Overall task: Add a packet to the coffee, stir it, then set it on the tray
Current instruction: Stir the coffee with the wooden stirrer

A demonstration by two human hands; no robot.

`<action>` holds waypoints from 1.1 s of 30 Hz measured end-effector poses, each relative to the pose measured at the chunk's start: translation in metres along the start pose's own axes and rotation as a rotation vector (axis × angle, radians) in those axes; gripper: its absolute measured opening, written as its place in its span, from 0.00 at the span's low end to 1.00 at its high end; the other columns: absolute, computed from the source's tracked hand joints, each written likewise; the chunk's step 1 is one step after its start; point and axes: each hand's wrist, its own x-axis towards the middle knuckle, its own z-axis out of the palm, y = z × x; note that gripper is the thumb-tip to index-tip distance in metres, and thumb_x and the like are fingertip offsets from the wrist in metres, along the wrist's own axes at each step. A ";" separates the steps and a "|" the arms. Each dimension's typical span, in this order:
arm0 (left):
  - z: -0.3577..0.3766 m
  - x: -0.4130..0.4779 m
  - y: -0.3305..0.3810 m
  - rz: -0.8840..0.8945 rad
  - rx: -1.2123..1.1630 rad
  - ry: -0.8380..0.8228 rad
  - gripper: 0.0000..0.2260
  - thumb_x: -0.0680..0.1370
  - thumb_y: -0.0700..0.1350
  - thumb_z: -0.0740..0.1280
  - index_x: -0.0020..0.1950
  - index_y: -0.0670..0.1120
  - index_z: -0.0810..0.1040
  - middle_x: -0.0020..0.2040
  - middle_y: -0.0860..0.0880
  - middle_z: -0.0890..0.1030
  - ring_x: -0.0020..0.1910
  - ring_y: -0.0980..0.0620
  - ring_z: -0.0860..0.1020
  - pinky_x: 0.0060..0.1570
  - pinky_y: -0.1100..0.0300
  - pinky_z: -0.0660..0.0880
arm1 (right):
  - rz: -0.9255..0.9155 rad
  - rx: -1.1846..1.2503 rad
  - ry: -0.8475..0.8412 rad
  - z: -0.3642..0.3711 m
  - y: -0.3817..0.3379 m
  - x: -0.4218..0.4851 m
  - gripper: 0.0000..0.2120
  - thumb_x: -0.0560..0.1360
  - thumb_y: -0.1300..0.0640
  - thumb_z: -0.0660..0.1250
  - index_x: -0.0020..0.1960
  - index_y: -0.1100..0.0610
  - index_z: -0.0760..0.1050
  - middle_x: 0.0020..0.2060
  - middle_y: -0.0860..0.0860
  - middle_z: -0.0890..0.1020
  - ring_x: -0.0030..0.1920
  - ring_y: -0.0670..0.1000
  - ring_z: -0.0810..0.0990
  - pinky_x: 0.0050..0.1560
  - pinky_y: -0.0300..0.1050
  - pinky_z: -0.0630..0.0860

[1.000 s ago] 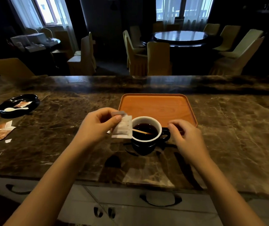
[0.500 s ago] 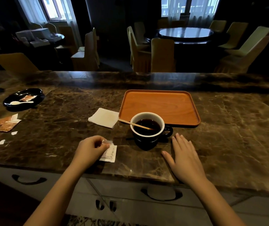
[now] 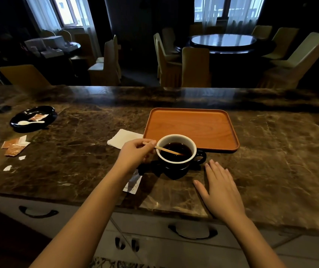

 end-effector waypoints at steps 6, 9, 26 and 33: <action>0.009 0.006 0.018 -0.003 -0.028 0.016 0.07 0.76 0.46 0.64 0.43 0.50 0.82 0.40 0.52 0.82 0.40 0.56 0.79 0.26 0.73 0.72 | -0.008 -0.008 0.003 0.000 0.000 0.000 0.32 0.77 0.38 0.51 0.74 0.56 0.53 0.76 0.52 0.55 0.75 0.49 0.49 0.72 0.45 0.41; 0.014 0.011 0.028 0.080 0.074 -0.018 0.08 0.77 0.45 0.62 0.43 0.49 0.81 0.39 0.51 0.81 0.40 0.56 0.77 0.35 0.66 0.71 | -0.009 -0.006 0.011 0.000 0.000 0.000 0.32 0.77 0.38 0.51 0.74 0.56 0.52 0.76 0.52 0.55 0.75 0.49 0.49 0.72 0.45 0.40; 0.007 0.009 0.040 0.280 0.374 -0.105 0.08 0.77 0.45 0.61 0.40 0.52 0.78 0.34 0.54 0.80 0.32 0.64 0.78 0.33 0.69 0.68 | -0.003 0.027 0.017 -0.001 0.000 -0.001 0.32 0.77 0.38 0.51 0.74 0.55 0.53 0.76 0.51 0.55 0.75 0.48 0.49 0.73 0.46 0.41; 0.027 0.023 0.042 0.287 0.328 -0.058 0.08 0.77 0.44 0.61 0.42 0.49 0.78 0.35 0.52 0.80 0.36 0.58 0.78 0.36 0.66 0.71 | -0.003 0.046 0.023 -0.002 -0.001 -0.001 0.32 0.77 0.39 0.52 0.74 0.55 0.54 0.76 0.51 0.56 0.75 0.48 0.49 0.73 0.46 0.42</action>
